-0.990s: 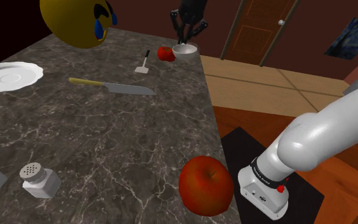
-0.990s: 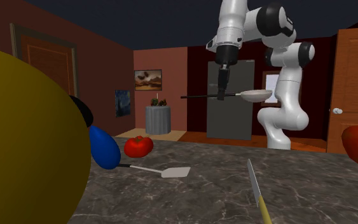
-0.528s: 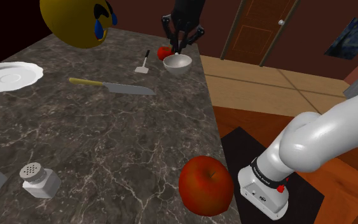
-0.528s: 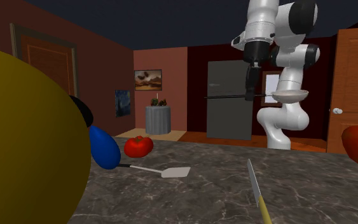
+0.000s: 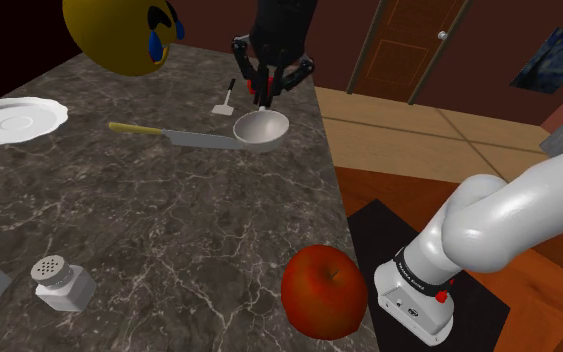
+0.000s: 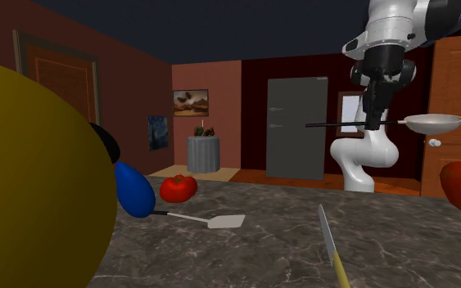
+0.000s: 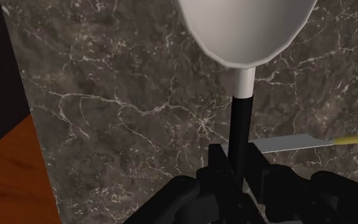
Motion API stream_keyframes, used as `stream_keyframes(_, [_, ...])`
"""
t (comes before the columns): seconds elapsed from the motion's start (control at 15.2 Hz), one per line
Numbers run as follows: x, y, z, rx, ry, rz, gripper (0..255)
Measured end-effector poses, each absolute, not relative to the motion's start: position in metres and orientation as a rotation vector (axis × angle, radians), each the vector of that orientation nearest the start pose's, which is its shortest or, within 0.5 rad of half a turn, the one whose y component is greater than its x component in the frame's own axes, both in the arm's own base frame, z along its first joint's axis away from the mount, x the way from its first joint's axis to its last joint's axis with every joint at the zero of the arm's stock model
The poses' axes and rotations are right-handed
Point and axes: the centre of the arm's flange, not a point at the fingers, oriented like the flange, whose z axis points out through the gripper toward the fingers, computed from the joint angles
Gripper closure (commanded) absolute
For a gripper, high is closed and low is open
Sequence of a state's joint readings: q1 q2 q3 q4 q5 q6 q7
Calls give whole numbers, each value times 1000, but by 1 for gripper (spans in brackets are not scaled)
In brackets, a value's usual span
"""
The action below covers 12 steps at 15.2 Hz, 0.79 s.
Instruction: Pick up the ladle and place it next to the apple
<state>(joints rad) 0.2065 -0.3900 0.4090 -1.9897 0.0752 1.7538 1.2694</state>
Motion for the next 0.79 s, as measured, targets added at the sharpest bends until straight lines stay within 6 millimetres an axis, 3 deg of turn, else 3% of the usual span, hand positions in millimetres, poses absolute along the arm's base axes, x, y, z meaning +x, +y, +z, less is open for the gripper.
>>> stream_keyframes(0.79, [252,416,616,-2905,1027,-212,255])
